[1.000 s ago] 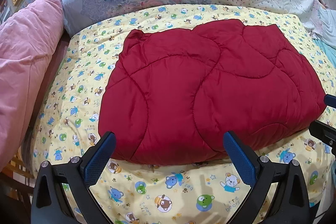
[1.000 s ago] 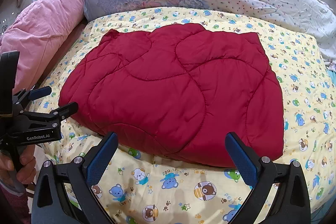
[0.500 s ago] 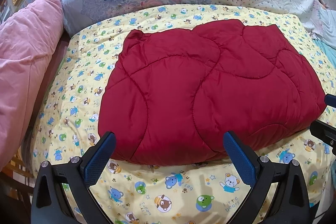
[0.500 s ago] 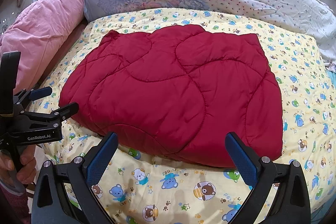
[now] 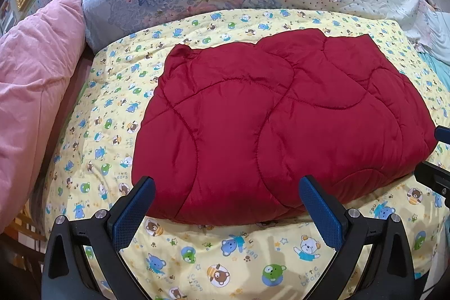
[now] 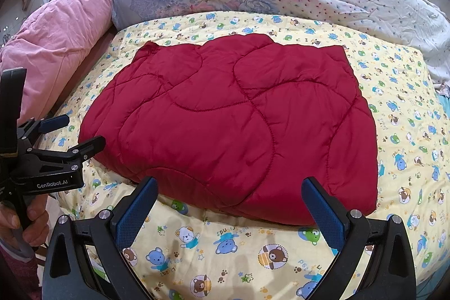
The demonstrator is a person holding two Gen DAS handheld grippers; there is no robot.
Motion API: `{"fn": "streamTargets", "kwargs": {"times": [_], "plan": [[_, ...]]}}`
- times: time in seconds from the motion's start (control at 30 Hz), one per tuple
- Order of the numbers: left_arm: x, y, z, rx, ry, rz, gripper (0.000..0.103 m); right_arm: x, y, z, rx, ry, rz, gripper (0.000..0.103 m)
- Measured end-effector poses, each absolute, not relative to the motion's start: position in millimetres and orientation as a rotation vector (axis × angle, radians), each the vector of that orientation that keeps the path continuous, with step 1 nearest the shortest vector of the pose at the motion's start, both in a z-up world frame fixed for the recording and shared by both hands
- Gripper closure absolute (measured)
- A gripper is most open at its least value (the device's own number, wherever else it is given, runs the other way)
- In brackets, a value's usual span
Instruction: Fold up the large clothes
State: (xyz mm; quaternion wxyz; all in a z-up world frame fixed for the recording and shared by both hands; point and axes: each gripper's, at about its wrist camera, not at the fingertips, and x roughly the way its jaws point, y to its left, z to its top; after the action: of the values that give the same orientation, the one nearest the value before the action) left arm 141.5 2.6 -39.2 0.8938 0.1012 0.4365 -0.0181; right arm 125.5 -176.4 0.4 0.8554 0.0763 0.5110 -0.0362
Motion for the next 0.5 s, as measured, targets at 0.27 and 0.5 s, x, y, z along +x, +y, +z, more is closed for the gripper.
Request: {"fn": "streamTargets", "kwargs": {"times": [0.27, 0.5], "plan": [[144.5, 4.7, -39.1, 0.206, 0.909, -0.046, 0.001, 125.8, -177.2, 0.8, 0.159, 1.075, -0.075, 0.001], [144.0, 5.5, -37.9, 0.207, 0.906, -0.05, 0.0, 126.3, -177.3, 1.6, 0.156, 1.074, -0.075, 0.001]]}}
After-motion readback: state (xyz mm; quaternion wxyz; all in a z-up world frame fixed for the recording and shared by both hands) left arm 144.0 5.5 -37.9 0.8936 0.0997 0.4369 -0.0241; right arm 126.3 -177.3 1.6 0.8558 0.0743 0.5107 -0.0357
